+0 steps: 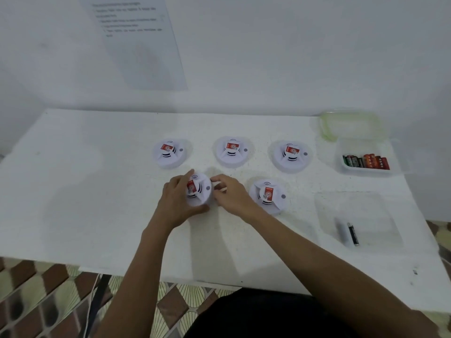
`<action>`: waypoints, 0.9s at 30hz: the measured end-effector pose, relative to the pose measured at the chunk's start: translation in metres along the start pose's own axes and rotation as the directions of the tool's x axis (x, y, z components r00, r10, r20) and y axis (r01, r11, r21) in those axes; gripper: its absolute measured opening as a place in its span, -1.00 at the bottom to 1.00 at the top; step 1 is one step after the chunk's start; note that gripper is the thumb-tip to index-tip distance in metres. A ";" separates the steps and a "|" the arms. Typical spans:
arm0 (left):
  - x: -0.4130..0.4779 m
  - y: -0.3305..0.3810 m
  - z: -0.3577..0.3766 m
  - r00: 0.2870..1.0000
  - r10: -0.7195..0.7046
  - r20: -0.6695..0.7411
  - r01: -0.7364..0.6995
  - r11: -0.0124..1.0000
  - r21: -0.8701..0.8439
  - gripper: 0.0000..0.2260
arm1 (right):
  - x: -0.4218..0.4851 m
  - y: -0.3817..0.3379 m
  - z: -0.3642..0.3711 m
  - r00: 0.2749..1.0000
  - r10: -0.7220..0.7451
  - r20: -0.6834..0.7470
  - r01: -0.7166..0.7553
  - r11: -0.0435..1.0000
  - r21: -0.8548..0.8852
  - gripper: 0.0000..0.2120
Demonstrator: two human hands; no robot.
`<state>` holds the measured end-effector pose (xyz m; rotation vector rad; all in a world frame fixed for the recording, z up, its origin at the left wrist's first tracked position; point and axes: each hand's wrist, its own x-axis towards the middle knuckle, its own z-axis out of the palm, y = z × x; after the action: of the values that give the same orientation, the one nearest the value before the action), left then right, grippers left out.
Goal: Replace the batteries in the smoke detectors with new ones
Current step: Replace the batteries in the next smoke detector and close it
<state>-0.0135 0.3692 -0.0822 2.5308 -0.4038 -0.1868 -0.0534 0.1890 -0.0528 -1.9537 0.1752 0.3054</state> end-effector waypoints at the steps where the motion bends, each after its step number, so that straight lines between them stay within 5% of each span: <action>1: -0.002 0.007 -0.001 1.000 0.013 -0.004 -0.013 0.999 -0.033 0.01 | -0.005 -0.002 -0.004 1.000 0.020 0.000 -0.020 0.994 0.103 -0.75; 9: -0.015 0.100 -0.005 0.981 0.194 -0.032 -0.194 0.933 -0.303 -0.05 | -0.073 -0.003 -0.076 0.987 -0.026 -0.157 0.111 0.818 0.565 -0.79; 12: -0.023 0.142 0.001 0.960 0.274 -0.052 -0.272 0.879 -0.391 -0.10 | -0.092 0.012 -0.105 0.975 -0.011 -0.222 0.099 0.917 0.387 -0.80; 16: -0.025 0.184 0.026 0.949 0.313 -0.045 -0.297 0.833 -0.466 -0.12 | -0.117 0.024 -0.138 0.990 -0.035 -0.135 0.084 0.923 0.374 -0.58; 23: -0.016 0.231 0.067 0.934 0.354 -0.048 -0.346 0.862 -0.372 -0.11 | -0.138 0.049 -0.180 0.924 -0.164 -0.345 0.197 0.978 0.064 -0.33; 27: -0.010 0.247 0.079 0.924 0.378 -0.049 -0.368 0.853 -0.371 -0.15 | -0.144 0.062 -0.200 0.920 -0.192 -0.341 0.239 0.966 0.101 -0.34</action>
<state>-0.1005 0.1351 -0.0105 2.0299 -0.7840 -0.1312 -0.1807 -0.0215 0.0086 -1.8506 0.1896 -0.1786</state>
